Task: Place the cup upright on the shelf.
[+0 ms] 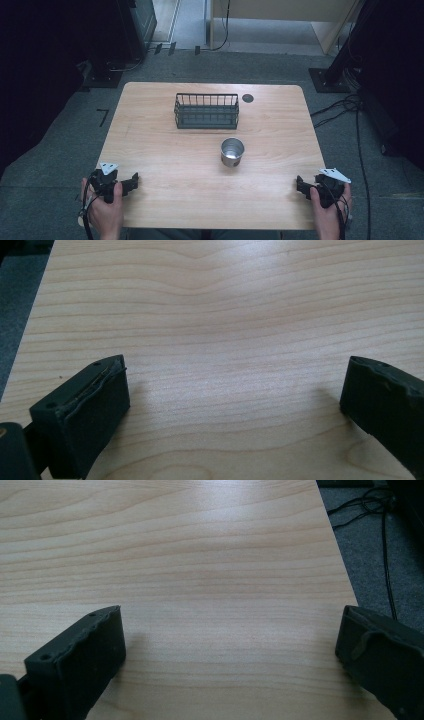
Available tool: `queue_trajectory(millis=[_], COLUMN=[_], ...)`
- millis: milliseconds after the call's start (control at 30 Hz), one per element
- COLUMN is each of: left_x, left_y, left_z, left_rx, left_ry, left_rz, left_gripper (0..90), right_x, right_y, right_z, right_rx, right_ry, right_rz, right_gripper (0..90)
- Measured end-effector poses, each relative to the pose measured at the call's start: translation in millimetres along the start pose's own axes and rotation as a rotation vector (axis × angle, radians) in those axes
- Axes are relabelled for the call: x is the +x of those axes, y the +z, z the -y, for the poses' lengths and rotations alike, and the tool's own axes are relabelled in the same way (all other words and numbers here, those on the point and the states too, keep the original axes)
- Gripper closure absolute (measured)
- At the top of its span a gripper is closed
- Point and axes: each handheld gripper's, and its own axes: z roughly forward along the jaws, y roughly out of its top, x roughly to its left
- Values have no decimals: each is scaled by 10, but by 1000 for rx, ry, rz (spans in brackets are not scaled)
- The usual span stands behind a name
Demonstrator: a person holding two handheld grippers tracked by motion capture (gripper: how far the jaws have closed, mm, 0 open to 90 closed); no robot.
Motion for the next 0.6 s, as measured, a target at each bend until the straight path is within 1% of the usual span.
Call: queue_trajectory(millis=[133, 233, 400, 433, 467, 500, 533, 567, 600], left_x=[-7, -14, -14, -13, -14, -14, -14, -14, -14], left_y=[20, 31, 30, 30, 30, 30, 31, 31, 31], left_z=[-21, -30, -30, -30, -30, -30, -30, -30, -30], left_rx=[0, -2, -1, -1, -1, -2, -2, -2, -2], left_ry=[-7, -4, -3, -3, -4, -5, -5, -5, -5], left_rz=[-5, -1, -1, -1, -1, -1, -1, -1, -1], left_gripper=[0, 0, 0, 0, 0, 0, 0, 0, 0], right_x=[0, 14, 23, 38, 38, 53, 67, 67, 112], right_y=[0, 1, 1, -7, -7, -21, -30, -30, -54], right_z=[0, -1, 0, 0, 0, -14, -24, -24, -57], right_rx=[0, 0, -1, 4, 4, 11, 12, 12, 7], right_ry=[0, 6, 6, 21, 21, 45, 54, 54, 57], right_rz=[-1, 7, 8, 14, 14, -2, -15, -15, -37], right_gripper=[0, 0, 0, 0, 0, 0, 0, 0, 0])
